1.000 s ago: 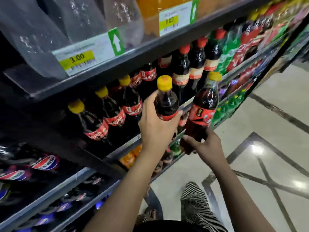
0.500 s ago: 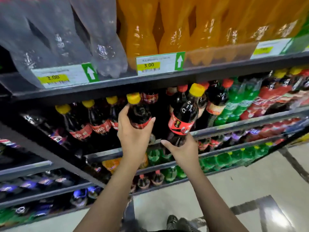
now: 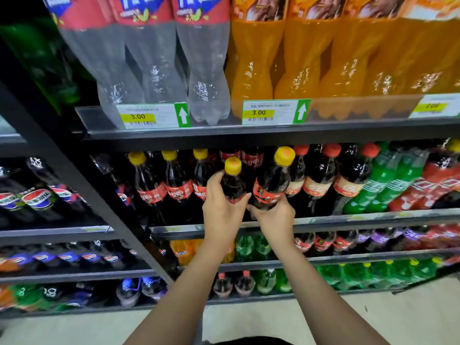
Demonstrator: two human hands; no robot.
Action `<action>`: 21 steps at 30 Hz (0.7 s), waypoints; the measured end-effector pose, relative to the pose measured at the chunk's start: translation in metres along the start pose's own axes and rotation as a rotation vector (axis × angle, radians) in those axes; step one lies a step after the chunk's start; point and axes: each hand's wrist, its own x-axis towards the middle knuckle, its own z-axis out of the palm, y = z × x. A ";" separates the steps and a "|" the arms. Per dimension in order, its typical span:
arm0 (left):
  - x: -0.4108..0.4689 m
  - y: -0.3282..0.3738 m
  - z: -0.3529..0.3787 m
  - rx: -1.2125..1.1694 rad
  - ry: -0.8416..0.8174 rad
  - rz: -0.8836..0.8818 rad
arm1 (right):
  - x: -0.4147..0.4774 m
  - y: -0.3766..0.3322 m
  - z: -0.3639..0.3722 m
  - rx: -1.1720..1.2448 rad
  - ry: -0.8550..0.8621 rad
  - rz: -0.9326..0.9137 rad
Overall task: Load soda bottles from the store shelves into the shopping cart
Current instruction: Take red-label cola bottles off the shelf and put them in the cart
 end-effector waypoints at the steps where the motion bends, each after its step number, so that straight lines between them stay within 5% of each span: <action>1: 0.001 0.000 0.000 0.019 -0.016 -0.002 | 0.001 0.002 0.002 -0.009 -0.009 0.016; 14: 0.020 -0.005 0.002 0.286 -0.124 0.097 | 0.017 0.020 0.026 -0.148 -0.104 0.158; 21: 0.030 0.013 -0.001 0.667 -0.061 0.205 | 0.014 0.021 0.026 -0.122 -0.104 0.157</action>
